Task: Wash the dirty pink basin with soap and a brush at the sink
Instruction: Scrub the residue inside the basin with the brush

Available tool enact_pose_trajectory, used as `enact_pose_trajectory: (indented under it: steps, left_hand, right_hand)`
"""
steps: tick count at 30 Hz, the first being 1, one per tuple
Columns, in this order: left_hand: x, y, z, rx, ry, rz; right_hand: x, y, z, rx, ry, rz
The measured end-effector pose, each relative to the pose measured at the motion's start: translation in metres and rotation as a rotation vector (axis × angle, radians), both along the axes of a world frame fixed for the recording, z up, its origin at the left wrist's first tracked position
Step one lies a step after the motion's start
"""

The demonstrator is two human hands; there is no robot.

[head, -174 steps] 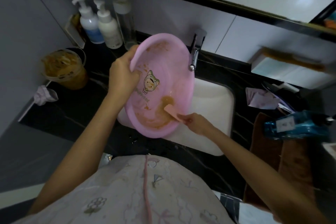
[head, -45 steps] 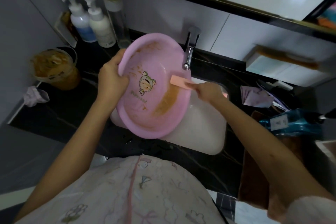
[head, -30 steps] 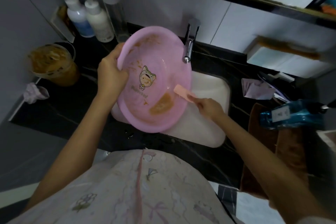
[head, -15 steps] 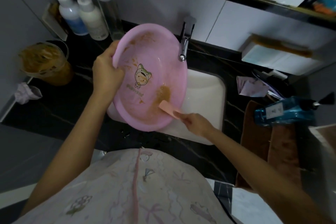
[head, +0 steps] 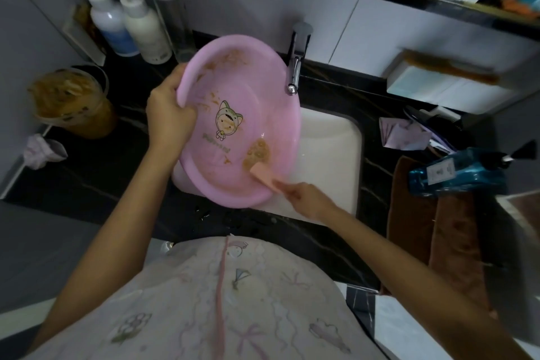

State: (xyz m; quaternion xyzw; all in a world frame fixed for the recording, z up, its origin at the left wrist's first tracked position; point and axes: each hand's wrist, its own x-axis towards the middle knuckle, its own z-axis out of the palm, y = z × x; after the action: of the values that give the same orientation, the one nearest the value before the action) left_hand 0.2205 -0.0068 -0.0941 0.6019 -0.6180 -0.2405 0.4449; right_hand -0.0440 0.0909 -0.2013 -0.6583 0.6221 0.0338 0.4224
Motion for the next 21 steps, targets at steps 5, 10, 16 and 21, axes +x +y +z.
enact_pose_trajectory:
  steps: [5,10,16,21]
  left_hand:
    - [0.003,0.007,-0.008,-0.053,0.077,0.005]
    - [0.001,0.038,-0.029,-0.098,0.213,0.071]
    - [-0.018,0.058,-0.039,-0.073,0.347,0.165]
    - [-0.018,0.058,-0.041,-0.072,0.335,0.178]
  right_hand:
    - [0.007,0.009,0.007,0.067,-0.107,-0.02]
    - [-0.018,-0.013,0.007,-0.142,0.231,0.001]
    - [0.005,-0.029,0.018,-0.144,0.424,0.082]
    - [0.051,-0.017,0.026,0.11,0.224,0.082]
